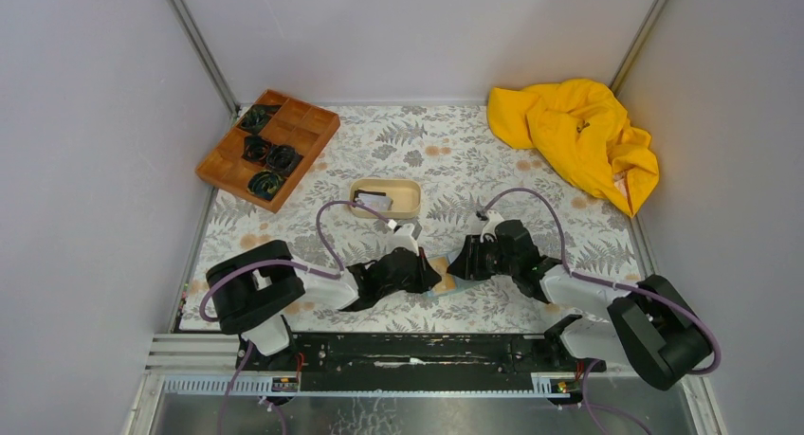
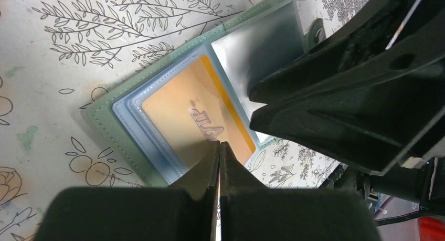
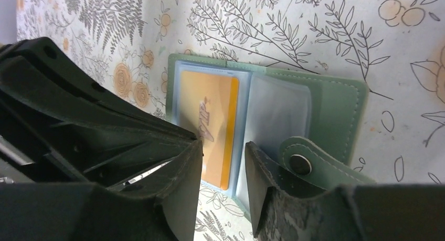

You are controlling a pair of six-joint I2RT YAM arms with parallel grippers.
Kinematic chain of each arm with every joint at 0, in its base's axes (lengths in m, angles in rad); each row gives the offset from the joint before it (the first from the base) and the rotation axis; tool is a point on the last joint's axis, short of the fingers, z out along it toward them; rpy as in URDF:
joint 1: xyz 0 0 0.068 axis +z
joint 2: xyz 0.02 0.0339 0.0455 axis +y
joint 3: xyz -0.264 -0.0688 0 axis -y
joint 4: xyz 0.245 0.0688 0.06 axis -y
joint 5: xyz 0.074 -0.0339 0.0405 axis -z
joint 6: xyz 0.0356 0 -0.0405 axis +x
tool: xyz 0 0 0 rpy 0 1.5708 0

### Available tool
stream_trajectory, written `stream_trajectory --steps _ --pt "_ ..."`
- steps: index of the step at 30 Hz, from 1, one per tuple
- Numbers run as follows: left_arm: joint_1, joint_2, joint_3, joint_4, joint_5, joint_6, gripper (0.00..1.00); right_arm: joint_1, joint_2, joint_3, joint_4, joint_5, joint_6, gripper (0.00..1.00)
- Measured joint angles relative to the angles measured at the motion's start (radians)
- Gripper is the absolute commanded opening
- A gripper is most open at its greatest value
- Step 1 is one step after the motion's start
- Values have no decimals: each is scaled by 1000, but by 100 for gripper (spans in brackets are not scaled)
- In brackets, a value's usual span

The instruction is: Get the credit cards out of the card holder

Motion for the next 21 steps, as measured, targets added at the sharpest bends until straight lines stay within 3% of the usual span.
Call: stream_trajectory --steps 8,12,21 --pt "0 -24 -23 3 -2 -2 0 8 119 14 57 -50 -26 39" --pt "0 -60 -29 -49 -13 6 6 10 169 13 126 -90 -18 36" --pt "0 -183 -64 -184 -46 8 4 10 227 6 212 -121 17 30"
